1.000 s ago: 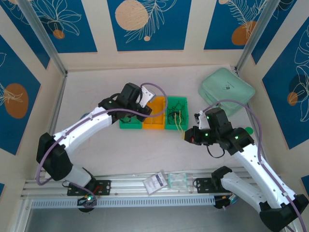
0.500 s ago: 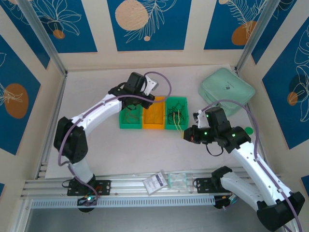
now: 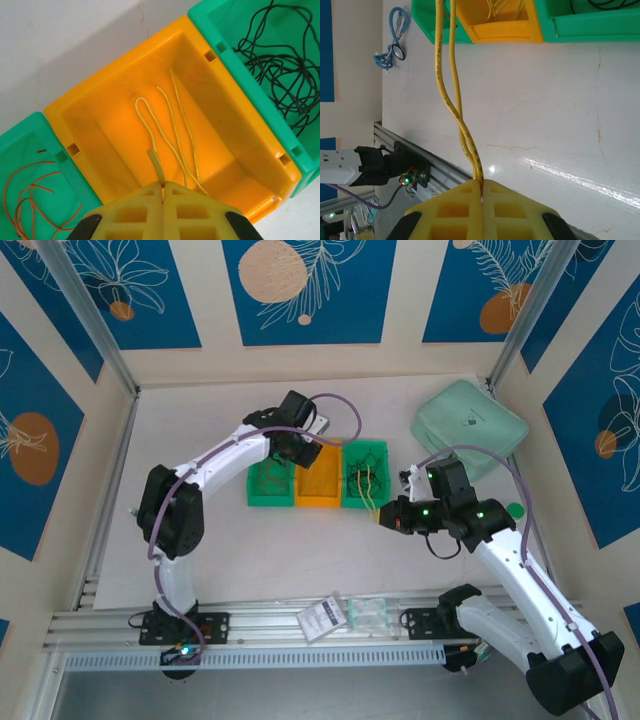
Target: Untangle the cables
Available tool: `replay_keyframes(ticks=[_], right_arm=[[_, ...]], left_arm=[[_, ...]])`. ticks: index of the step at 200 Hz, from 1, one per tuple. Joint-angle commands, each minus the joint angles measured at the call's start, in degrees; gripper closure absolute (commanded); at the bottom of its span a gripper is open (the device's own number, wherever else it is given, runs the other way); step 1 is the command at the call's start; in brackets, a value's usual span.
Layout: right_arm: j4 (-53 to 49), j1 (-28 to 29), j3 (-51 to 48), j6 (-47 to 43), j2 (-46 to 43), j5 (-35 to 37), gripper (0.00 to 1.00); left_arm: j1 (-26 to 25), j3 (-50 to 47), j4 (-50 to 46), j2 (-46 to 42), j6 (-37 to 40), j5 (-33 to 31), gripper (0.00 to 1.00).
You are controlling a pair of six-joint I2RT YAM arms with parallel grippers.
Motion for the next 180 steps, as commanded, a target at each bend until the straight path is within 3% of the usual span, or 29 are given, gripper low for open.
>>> replay_keyframes(ticks=[1,26,62,118,180], right_arm=[[0.8,-0.5,-0.6,-1.1,0.2,-2.0,1.00],[0.6,-0.6,-0.6,-1.3,0.2,-2.0,1.00],[0.3,-1.0,-0.9,-1.4,-0.1,-2.1,1.00],[-0.1,-1.4,-1.1,-1.7,-0.1,-1.4,1.00],[-4.0,-1.0,0.3,-3.3,0.7,2.8,1.00]], left_arm=[[0.6,3.0,-3.2,1.7,-0.7,-1.2,0.93],[0.6,4.2,-3.6,2.9,-0.9,-1.6,0.92],[0.6,4.1,-2.7,2.6,-1.1,-2.5,0.79],[0.7,0.3,1.9,-0.4,-1.6,-1.4,0.75],[0.7,-16.6,18.9,-19.7,-7.3,2.9,0.70]])
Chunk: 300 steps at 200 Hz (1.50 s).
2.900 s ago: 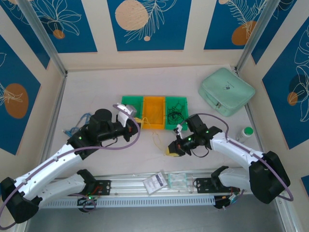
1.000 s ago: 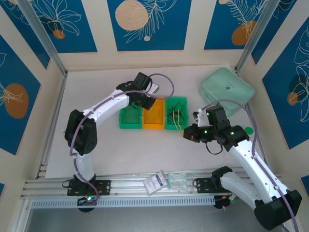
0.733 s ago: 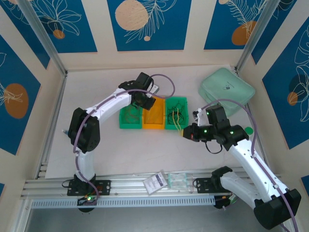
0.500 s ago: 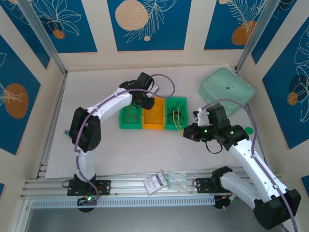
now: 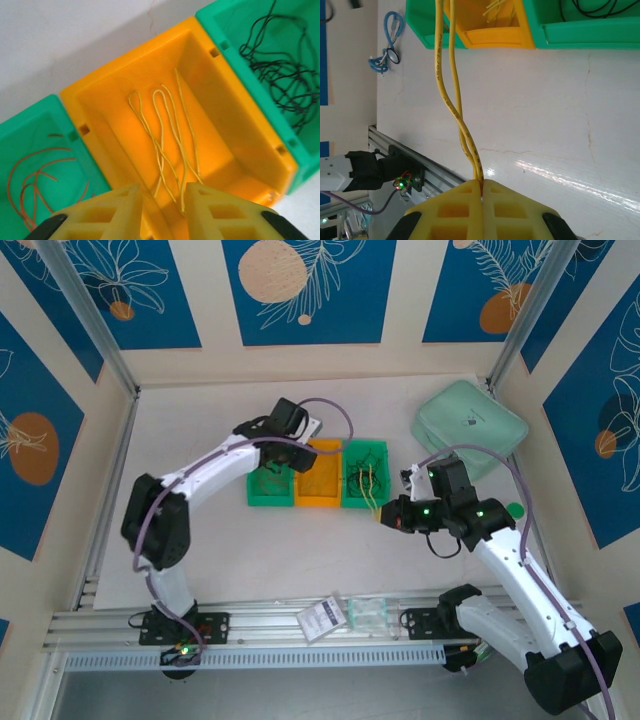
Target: Untangle the cables
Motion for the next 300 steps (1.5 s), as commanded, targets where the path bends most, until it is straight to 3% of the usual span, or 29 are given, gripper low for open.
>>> replay_keyframes(ticks=[1,41,61,91,137,210,300], right_arm=[[-3.7,0.2,0.7,-1.7,0.2,1.8,1.00],[-6.2,2.9,4.2,-1.9,0.1,5.6,1.00],[-5.8,6.3,7.1,-1.4,1.1,8.3,1.00],[-2.7,14.3,10.5,-0.2,3.6,15.1,1.00],[4.2,21.0,13.3,3.0,15.2,20.3,1.00],[11.5,22.4,22.1,7.7,36.6,29.6,1.00],[13.9,20.0,31.7,9.0,52.2,26.6,0.98]], left_arm=[[0.6,-5.1,10.1,-10.4,-4.0,3.4,0.70],[0.7,-19.1,16.4,-27.2,-12.4,5.3,0.59],[0.9,-23.9,14.0,-34.8,-14.8,5.0,0.52],[1.1,-29.0,9.9,-45.2,-16.1,4.2,0.49],[1.2,-32.6,0.6,-58.1,-15.8,-3.1,0.47],[1.2,-32.2,-5.5,-59.1,-13.4,-6.2,0.47],[1.4,-32.3,-8.0,-59.1,-10.6,-7.0,0.45]])
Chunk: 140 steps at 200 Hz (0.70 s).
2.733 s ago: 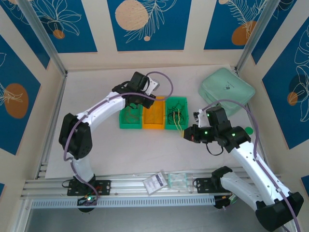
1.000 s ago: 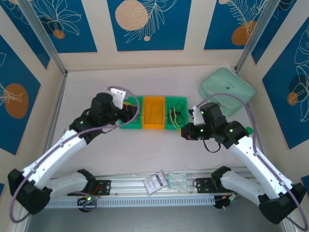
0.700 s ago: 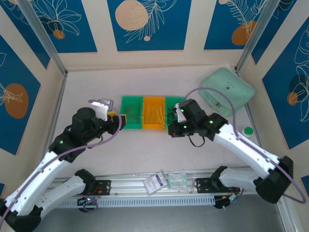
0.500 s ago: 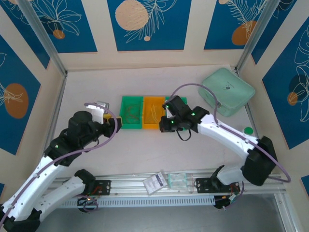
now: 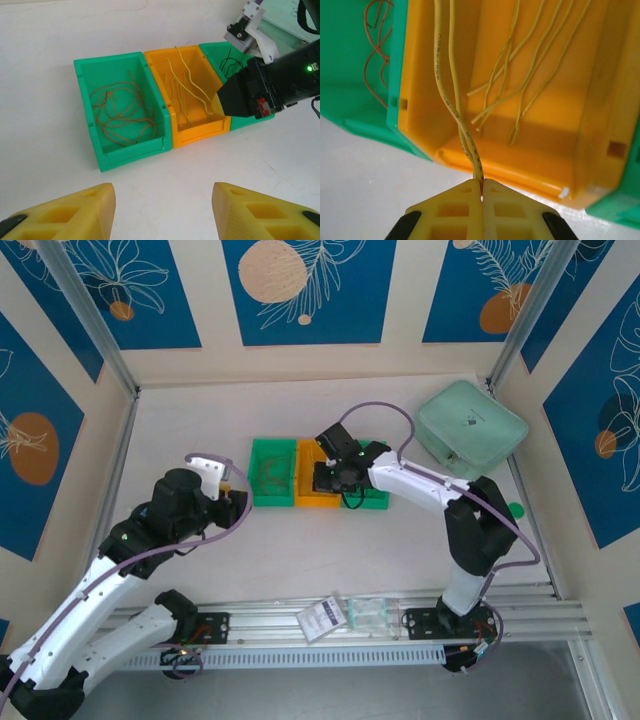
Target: Untangle the cables
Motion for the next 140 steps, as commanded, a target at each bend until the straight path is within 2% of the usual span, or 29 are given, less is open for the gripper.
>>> replay_keyframes(ticks=[1,83,140], right_arm=[[0.6,-0.4,3.3,0.8,2.4,-0.4,0.98],[-0.2,-0.4,8.0,0.8,10.6,-0.4,0.96],[0.2,-0.2,8.8,0.9,12.6,-1.0,0.93]], left_arm=[[0.8,-0.1,-1.7,-0.5,2.0,-1.2,0.45],[0.8,0.0,-3.1,0.7,3.4,-1.7,0.44],[0.9,-0.3,-3.0,0.8,3.4,-1.5,0.43]])
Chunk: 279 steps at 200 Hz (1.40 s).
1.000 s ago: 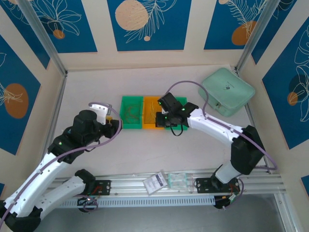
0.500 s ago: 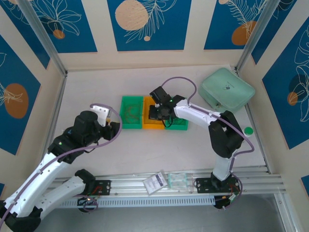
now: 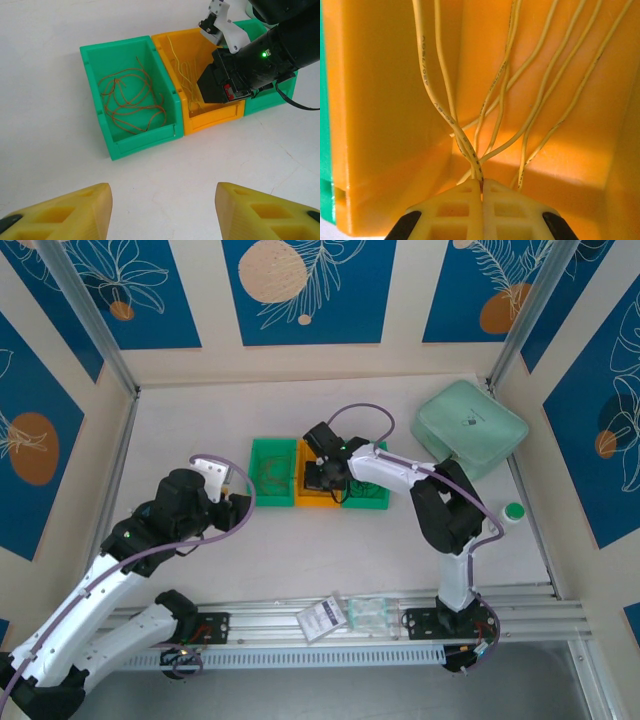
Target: Untangle the cables
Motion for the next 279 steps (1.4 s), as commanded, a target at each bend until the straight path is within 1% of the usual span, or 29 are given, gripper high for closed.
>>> replay_keyframes(ticks=[1,46,116,144,168,183,194,221,244,253,279], right_arm=[[-0.1,0.3,2.1,0.6,0.9,-1.1,0.93],[0.3,0.8,2.4,-0.7,0.1,-4.2,0.88],[0.8,0.4,1.1,-1.6,-1.9,-6.6,0.85],[3.5,0.2,-1.7,-2.5,-5.3,-7.7,0.85],[7.7,-0.7,-6.2,-4.5,-11.1,-10.9,0.85],[8.4,-1.7,-8.7,-5.3,-15.1,-12.8,0.85],[8.2,-2.1,-10.6,-6.2,-18.5,-12.7,0.85],[6.1,-2.8,-15.7,-9.0,-28.0,-8.2,0.85],[4.4,-3.2,-20.8,-11.0,-37.5,-3.7,0.85],[3.3,-3.9,-22.7,-11.7,-41.5,-2.0,0.85],[-1.9,-7.2,-26.0,-13.0,-51.3,2.1,0.81]], left_arm=[[0.8,-0.3,-0.6,0.0,0.9,-0.8,0.43],[0.9,-0.5,-0.5,-0.2,0.8,-0.9,0.43],[1.0,-0.7,-0.7,-0.5,0.7,-1.1,0.43],[1.0,-0.9,-0.7,-0.5,0.8,-1.5,0.43],[1.0,-1.2,-0.6,-0.6,0.9,-2.1,0.43],[1.0,-1.5,-0.4,-0.6,0.8,-2.2,0.43],[1.1,-1.7,0.1,-0.6,0.7,-2.2,0.43],[1.1,-3.0,2.0,-1.0,0.0,-2.1,0.41],[1.2,-4.4,4.4,-1.4,-0.9,-2.9,0.35],[1.1,-5.0,5.6,-1.6,-1.1,-3.2,0.31],[1.1,-5.8,7.4,-1.5,-1.2,-3.8,0.28]])
